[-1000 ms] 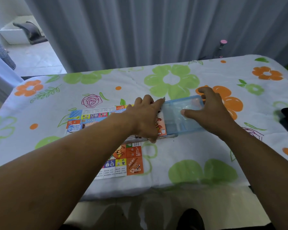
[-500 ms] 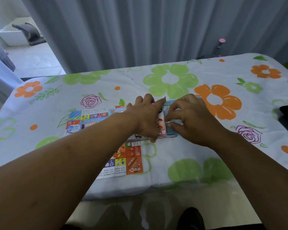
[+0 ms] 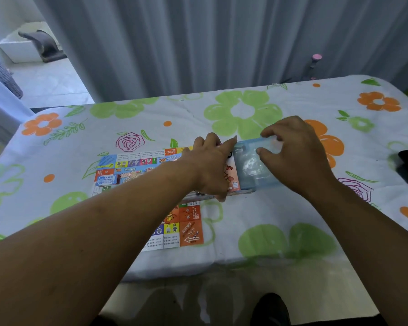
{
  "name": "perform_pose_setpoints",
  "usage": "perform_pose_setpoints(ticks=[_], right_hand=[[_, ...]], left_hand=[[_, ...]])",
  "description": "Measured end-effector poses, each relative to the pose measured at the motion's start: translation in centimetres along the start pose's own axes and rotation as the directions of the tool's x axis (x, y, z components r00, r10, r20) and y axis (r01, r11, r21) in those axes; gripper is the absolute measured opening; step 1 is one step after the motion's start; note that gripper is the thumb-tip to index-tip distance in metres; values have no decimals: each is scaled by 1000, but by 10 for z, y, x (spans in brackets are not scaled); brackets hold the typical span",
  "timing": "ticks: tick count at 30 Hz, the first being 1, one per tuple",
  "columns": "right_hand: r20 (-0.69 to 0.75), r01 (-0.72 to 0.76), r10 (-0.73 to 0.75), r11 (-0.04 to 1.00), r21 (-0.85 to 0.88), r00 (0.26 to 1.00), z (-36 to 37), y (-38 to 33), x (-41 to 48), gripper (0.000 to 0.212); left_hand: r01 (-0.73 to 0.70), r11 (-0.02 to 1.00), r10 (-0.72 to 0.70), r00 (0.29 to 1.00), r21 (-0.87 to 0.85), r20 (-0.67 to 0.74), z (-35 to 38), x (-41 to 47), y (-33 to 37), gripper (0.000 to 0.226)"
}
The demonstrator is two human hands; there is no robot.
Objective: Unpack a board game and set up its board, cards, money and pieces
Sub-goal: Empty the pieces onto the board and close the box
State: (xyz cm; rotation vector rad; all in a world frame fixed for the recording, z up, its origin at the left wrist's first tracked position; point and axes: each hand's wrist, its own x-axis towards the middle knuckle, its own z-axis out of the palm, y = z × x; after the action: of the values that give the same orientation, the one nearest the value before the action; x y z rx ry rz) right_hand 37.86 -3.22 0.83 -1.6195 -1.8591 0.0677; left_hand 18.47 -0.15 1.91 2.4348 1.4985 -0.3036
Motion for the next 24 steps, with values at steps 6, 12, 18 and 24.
perform_pose_setpoints(ticks=[6, 12, 18, 24], right_hand=[[184, -125, 121, 992, 6, 975, 2, -11, -4, 16], [289, -98, 67, 991, 95, 955, -1, -13, -4, 27], [69, -289, 292, 956, -46, 954, -10, 0, 3, 43], [314, -444, 480, 877, -182, 819, -4, -7, 1, 95]], left_hand=[[3, 1000, -3, 1000, -22, 6, 1, 2, 2, 140], [16, 999, -16, 1000, -31, 9, 4, 1, 0, 139], [20, 999, -20, 1000, -41, 13, 4, 1, -3, 139], [29, 999, -29, 999, 18, 33, 6, -1, -3, 138]])
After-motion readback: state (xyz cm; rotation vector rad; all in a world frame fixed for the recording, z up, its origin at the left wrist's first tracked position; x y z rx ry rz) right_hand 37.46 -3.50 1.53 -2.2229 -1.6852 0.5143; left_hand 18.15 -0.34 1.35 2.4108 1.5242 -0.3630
